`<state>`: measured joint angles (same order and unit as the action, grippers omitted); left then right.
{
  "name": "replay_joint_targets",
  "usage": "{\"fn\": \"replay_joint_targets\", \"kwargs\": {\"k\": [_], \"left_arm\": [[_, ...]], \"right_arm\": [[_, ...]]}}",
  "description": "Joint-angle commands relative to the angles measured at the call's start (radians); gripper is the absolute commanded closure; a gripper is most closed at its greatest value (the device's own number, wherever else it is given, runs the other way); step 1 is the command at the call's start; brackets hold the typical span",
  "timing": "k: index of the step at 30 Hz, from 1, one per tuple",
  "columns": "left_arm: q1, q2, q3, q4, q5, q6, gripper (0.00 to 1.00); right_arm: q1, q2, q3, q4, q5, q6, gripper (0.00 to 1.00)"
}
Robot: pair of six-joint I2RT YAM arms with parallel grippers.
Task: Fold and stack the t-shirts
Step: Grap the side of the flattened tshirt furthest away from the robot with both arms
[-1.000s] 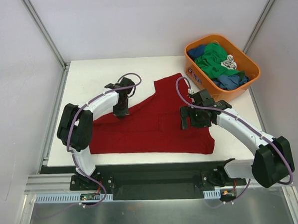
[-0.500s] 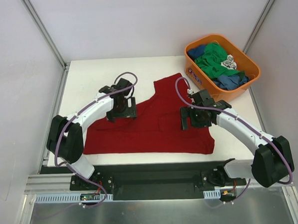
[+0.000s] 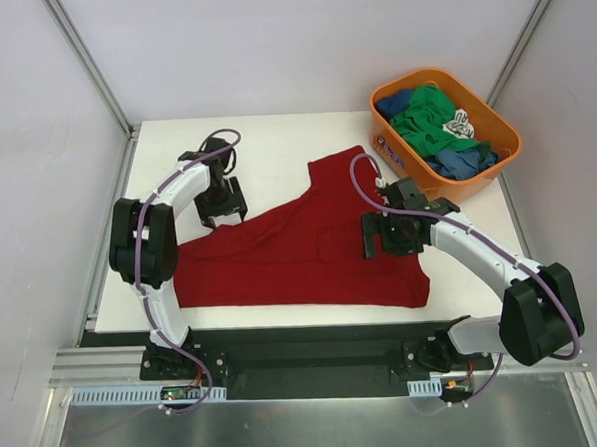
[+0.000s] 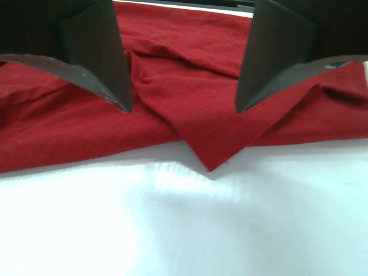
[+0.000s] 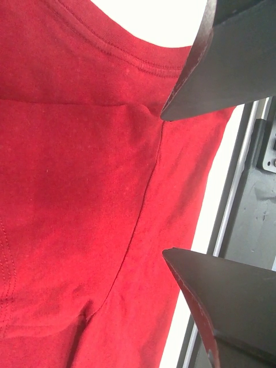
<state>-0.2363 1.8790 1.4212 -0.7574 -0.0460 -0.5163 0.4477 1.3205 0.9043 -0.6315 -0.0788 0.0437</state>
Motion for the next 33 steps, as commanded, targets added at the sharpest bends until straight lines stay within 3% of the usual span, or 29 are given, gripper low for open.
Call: {"fn": "replay_joint_targets", "kwargs": {"k": [1, 8, 10, 15, 21, 25, 33], "left_arm": [[-0.015, 0.035, 0.05, -0.029, 0.04, 0.022, 0.34], [-0.014, 0.078, 0.058, -0.092, -0.084, 0.03, 0.42], [-0.014, 0.083, 0.061, -0.121, -0.132, 0.022, 0.48], [-0.014, 0.071, 0.062, -0.135, -0.15, 0.006, 0.56], [-0.014, 0.068, 0.082, -0.146, -0.16, 0.009, 0.76], [-0.014, 0.086, 0.113, -0.146, -0.147, 0.013, 0.99], [-0.014, 0.077, 0.182, -0.148, -0.203, 0.024, 1.0]], "right_arm": [[-0.009, 0.009, 0.033, 0.015, 0.017, 0.016, 0.03], [-0.014, 0.022, 0.03, 0.015, 0.022, 0.018, 0.03], [-0.015, 0.026, 0.031, 0.015, 0.022, 0.015, 0.03], [-0.015, 0.034, 0.035, 0.016, 0.024, 0.012, 0.03], [-0.017, 0.039, 0.033, 0.019, 0.031, 0.012, 0.03], [-0.018, 0.04, 0.039, 0.021, 0.036, 0.008, 0.03], [-0.021, 0.049, 0.058, 0.018, 0.047, 0.007, 0.03]]}}
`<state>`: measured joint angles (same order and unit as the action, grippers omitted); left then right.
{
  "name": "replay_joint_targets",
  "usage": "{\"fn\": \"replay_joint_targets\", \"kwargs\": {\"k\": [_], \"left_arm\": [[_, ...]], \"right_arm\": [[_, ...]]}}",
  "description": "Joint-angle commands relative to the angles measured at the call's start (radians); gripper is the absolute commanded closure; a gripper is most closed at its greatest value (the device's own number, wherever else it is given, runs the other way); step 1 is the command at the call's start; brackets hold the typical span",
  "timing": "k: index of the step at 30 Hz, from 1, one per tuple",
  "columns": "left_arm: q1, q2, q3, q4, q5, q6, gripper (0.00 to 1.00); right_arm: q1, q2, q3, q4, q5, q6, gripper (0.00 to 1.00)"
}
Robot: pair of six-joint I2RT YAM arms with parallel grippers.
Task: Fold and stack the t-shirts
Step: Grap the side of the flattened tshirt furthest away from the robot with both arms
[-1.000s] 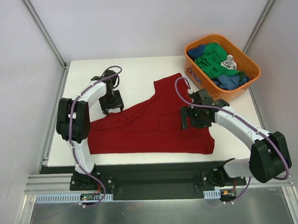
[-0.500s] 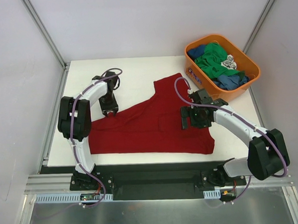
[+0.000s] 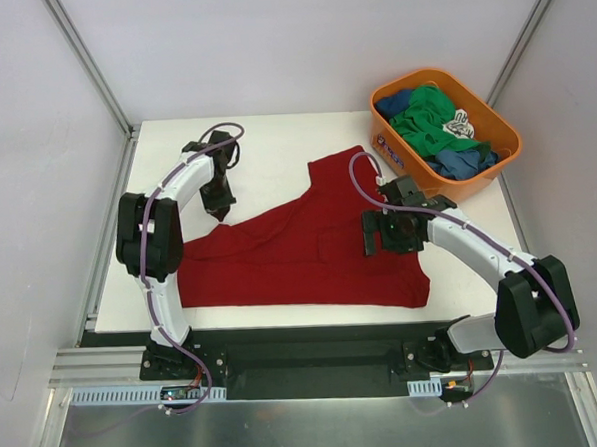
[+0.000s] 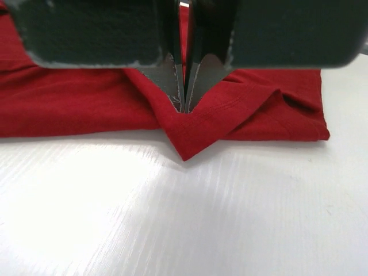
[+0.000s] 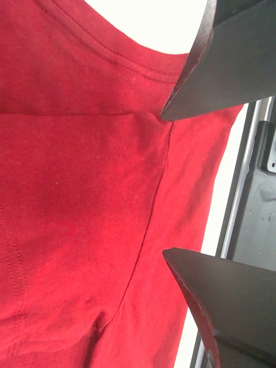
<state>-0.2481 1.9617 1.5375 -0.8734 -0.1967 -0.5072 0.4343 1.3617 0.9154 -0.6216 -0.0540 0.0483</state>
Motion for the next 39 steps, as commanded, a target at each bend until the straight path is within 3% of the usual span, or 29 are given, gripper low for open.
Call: {"fn": "replay_joint_targets", "kwargs": {"k": [1, 2, 4, 9, 12, 21, 23, 31, 33, 39], "left_arm": [[-0.002, 0.005, 0.078, -0.032, -0.044, 0.025, 1.0], [-0.002, 0.012, 0.091, -0.033, -0.034, 0.033, 1.0], [-0.002, 0.032, 0.11, -0.036, 0.022, 0.045, 0.86], [-0.003, 0.074, 0.095, -0.036, 0.109, 0.045, 0.69], [-0.003, 0.083, 0.064, -0.036, 0.111, 0.039, 0.67], [-0.003, 0.092, 0.024, -0.042, 0.08, 0.019, 0.68], [-0.003, 0.092, 0.021, -0.047, 0.074, 0.018, 0.77], [-0.005, 0.083, -0.013, -0.055, 0.103, 0.019, 0.9], [-0.005, 0.072, -0.02, -0.052, 0.105, 0.01, 1.0], [-0.022, 0.005, -0.023, -0.05, -0.003, -0.011, 1.0]], "right_arm": [[-0.008, 0.011, 0.051, 0.007, 0.02, 0.002, 0.03], [-0.008, 0.014, 0.056, 0.008, 0.017, 0.002, 0.03], [-0.006, 0.019, 0.057, 0.006, 0.016, 0.004, 0.03], [-0.006, 0.027, 0.054, 0.005, 0.017, 0.004, 0.03], [-0.008, 0.025, 0.05, 0.005, 0.02, 0.001, 0.03], [-0.009, 0.034, 0.039, 0.013, 0.014, 0.001, 0.03], [-0.009, 0.033, 0.039, 0.014, 0.013, 0.002, 0.03], [-0.011, 0.024, 0.028, 0.023, 0.013, -0.002, 0.03], [-0.009, 0.022, 0.027, 0.025, 0.01, -0.001, 0.03], [-0.012, 0.013, 0.017, 0.034, 0.009, 0.001, 0.03]]}}
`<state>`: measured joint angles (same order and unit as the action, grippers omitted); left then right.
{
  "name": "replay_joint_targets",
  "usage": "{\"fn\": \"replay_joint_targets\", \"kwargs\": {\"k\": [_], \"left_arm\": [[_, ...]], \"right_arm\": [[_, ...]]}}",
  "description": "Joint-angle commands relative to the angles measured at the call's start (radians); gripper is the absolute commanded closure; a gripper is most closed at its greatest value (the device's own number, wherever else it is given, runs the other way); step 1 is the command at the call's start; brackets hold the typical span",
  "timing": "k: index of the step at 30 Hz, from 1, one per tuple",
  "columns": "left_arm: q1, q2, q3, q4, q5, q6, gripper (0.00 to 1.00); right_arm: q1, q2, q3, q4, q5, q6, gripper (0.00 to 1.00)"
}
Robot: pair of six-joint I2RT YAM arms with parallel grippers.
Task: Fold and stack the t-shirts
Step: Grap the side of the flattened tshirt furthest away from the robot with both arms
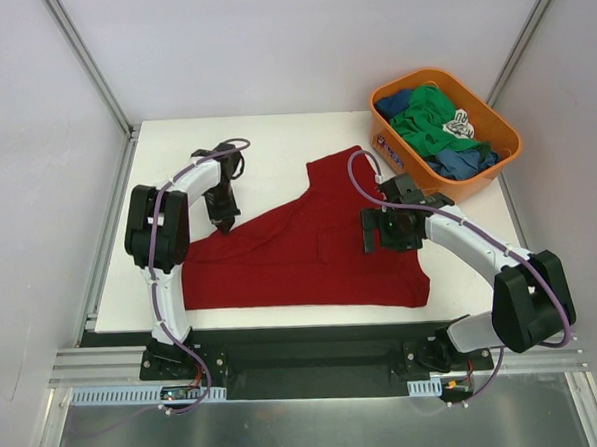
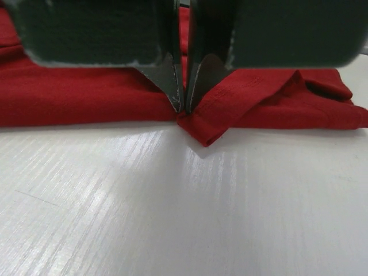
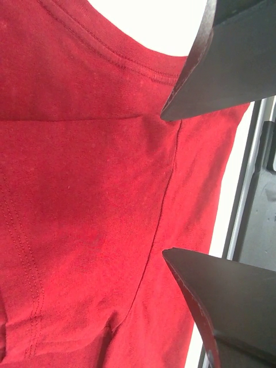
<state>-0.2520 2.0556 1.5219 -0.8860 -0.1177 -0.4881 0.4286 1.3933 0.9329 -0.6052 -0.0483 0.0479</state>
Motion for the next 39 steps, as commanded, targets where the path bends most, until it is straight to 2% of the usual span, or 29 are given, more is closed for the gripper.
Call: {"fn": "replay_joint_targets", "kwargs": {"k": [1, 8, 20, 30, 36, 39], "left_arm": [[-0.018, -0.098, -0.003, -0.037, -0.098, -0.033, 1.0], [-0.018, -0.147, 0.033, 0.012, -0.168, -0.057, 1.0], [0.037, -0.002, 0.273, -0.018, -0.289, -0.04, 1.0], [0.105, 0.164, 0.52, -0.051, -0.338, -0.029, 1.0], [0.114, 0.202, 0.567, -0.068, -0.416, -0.056, 1.0], [0.117, 0.198, 0.575, -0.07, -0.409, -0.066, 1.0]], "right_arm": [[-0.007, -0.02, -0.002, 0.019, 0.007, 0.003, 0.03], [-0.007, -0.04, -0.008, 0.053, 0.001, 0.024, 0.03], [-0.007, 0.016, 0.113, 0.07, 0.093, 0.009, 0.03], [-0.005, 0.211, 0.329, 0.114, 0.145, 0.017, 0.03], [-0.004, 0.404, 0.526, 0.111, 0.188, -0.039, 0.03], [-0.005, 0.514, 0.645, 0.111, 0.22, -0.042, 0.03]]}}
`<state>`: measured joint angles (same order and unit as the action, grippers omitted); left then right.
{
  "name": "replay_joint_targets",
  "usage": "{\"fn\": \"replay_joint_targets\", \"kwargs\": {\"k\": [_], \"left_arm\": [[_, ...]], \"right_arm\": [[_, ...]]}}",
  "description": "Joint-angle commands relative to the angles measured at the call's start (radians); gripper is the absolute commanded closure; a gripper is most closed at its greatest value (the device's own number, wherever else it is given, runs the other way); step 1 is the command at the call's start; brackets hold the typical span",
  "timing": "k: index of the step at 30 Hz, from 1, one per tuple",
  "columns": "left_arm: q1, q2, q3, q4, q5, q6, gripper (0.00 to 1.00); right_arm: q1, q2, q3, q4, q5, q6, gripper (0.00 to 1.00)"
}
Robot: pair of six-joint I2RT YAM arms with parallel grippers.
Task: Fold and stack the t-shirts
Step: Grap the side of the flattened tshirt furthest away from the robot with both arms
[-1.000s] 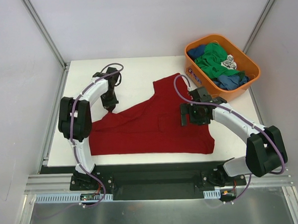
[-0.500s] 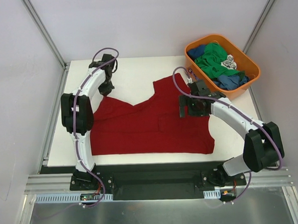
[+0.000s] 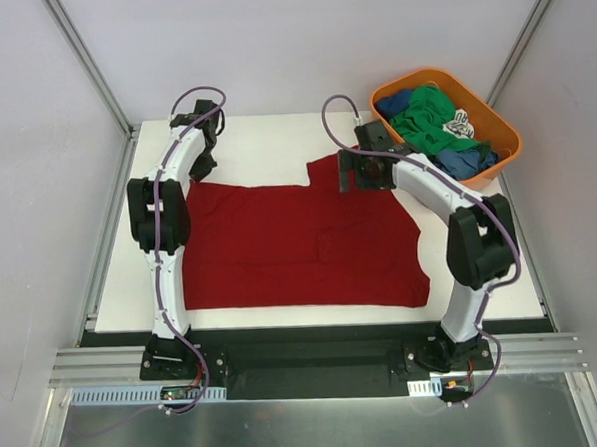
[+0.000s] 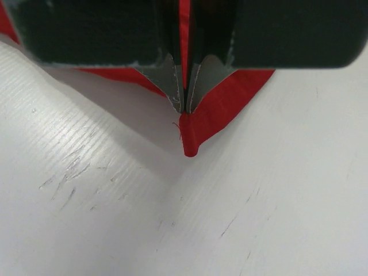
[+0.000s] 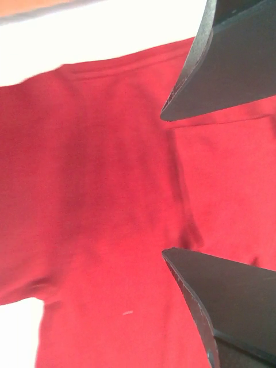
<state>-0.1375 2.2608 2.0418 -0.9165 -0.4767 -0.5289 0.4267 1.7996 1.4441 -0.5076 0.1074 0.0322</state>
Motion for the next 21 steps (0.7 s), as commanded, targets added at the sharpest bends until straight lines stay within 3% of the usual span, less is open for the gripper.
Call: {"fn": "replay_joint_targets", "kwargs": {"k": [1, 11, 15, 21], "left_arm": [[0.007, 0.003, 0.06, -0.039, -0.042, -0.023, 1.0], [0.018, 0.045, 0.07, -0.039, 0.026, 0.001, 1.0], [0.027, 0.043, 0.061, -0.039, 0.035, 0.02, 1.0], [0.03, 0.031, 0.04, -0.038, 0.069, 0.038, 1.0]], "right_arm": [[-0.002, 0.138, 0.165, 0.015, 0.078, -0.055, 0.03], [-0.008, 0.544, 0.683, -0.008, 0.166, -0.143, 0.03], [-0.017, 0.641, 0.797, 0.035, 0.202, -0.152, 0.03], [-0.032, 0.688, 0.825, 0.165, 0.199, -0.173, 0.03]]}}
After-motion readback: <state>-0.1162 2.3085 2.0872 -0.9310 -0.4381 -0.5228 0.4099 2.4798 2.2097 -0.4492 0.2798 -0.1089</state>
